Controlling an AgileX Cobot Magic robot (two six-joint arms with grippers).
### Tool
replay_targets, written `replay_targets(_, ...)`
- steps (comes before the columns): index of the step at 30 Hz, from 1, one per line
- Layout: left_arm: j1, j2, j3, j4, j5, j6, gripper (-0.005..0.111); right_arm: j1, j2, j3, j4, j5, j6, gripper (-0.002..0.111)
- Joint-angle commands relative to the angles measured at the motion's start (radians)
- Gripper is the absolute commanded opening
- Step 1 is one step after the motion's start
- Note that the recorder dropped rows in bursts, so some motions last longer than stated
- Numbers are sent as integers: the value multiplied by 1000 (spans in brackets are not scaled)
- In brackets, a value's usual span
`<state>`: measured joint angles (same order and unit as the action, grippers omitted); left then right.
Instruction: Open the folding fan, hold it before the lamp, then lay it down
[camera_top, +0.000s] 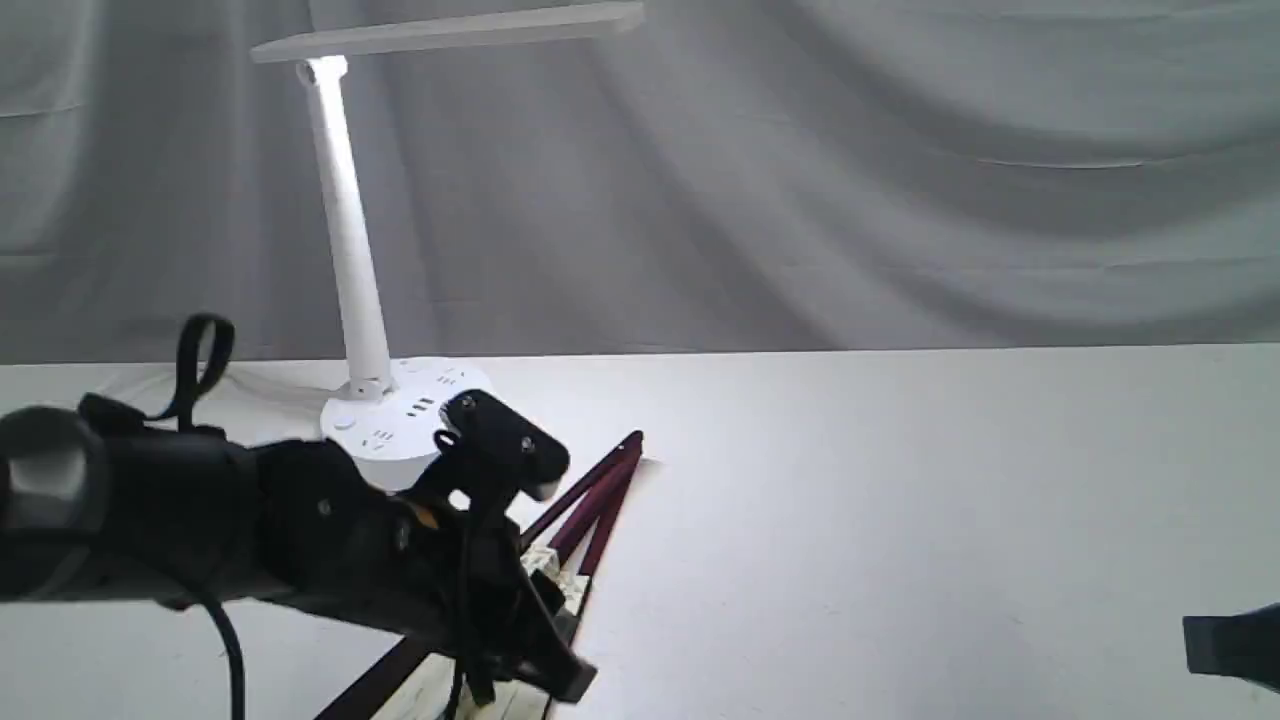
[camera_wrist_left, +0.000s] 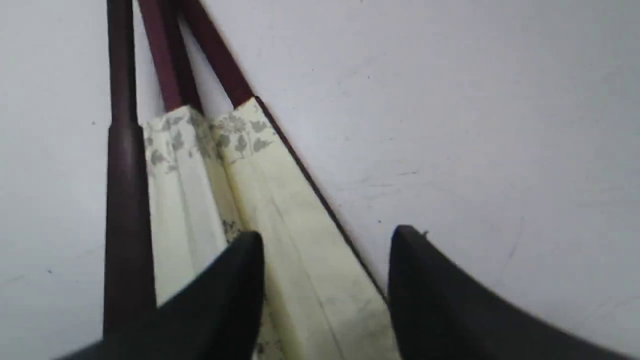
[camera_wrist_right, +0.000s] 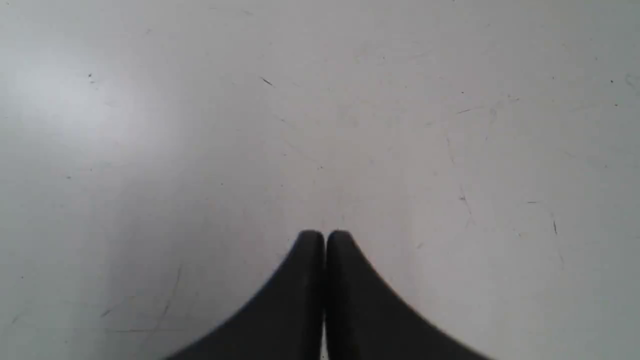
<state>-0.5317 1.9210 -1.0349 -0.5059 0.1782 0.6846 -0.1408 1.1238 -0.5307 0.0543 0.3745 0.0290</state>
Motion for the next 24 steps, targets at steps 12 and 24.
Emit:
replay_targets(12,44,130,-374,36,322,-346,53,2,1,-7,46,-5,-2,0)
replay_targets(24,44,292,-608,407,471,-632,53,2,1,-7,46,-5,-2,0)
